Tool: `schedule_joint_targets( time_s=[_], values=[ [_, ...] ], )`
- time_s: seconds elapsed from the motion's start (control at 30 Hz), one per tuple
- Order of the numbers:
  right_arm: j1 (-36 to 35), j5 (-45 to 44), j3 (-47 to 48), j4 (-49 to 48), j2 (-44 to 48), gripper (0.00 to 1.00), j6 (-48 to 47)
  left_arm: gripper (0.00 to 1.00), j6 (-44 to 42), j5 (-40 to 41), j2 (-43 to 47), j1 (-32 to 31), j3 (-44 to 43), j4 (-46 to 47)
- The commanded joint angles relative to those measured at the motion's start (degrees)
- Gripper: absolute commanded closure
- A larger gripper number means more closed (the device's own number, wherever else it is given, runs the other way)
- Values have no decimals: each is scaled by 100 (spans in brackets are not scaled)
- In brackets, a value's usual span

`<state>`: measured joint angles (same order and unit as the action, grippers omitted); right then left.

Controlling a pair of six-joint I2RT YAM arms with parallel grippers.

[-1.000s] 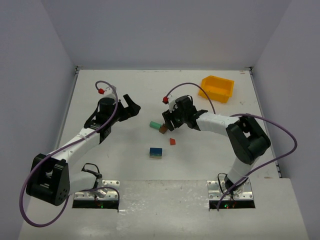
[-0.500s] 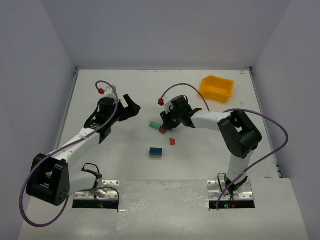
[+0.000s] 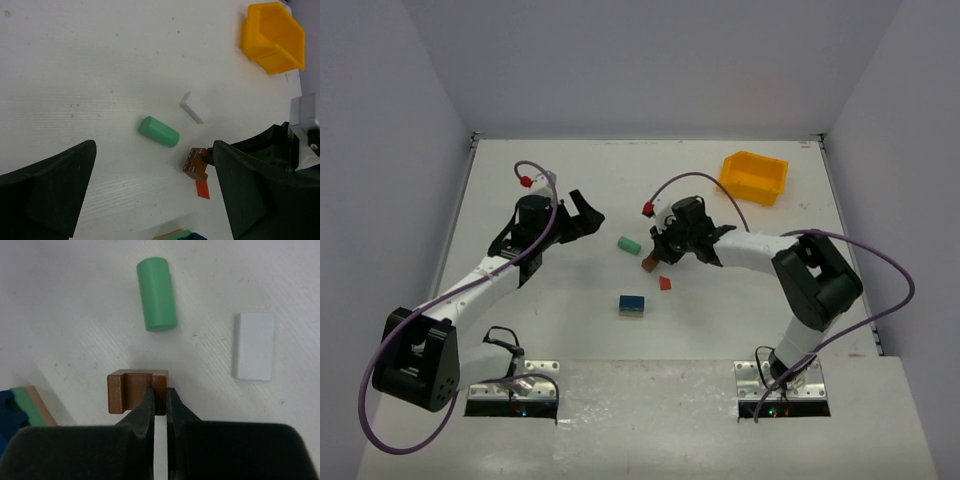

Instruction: Build the wood block tower

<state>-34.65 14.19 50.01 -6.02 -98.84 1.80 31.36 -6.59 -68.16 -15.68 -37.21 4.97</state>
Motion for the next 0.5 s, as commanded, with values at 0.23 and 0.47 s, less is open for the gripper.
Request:
schedule_joint_targets(
  time_s=[0.23, 0.47],
  values=[
    [41, 898, -2340, -5276, 2565, 100, -423, 0, 462, -3427, -4, -58, 170, 2184],
    [55, 1789, -3325, -8199, 3296, 100, 391, 0, 1688, -4589, -52, -204, 446, 3727]
  ],
)
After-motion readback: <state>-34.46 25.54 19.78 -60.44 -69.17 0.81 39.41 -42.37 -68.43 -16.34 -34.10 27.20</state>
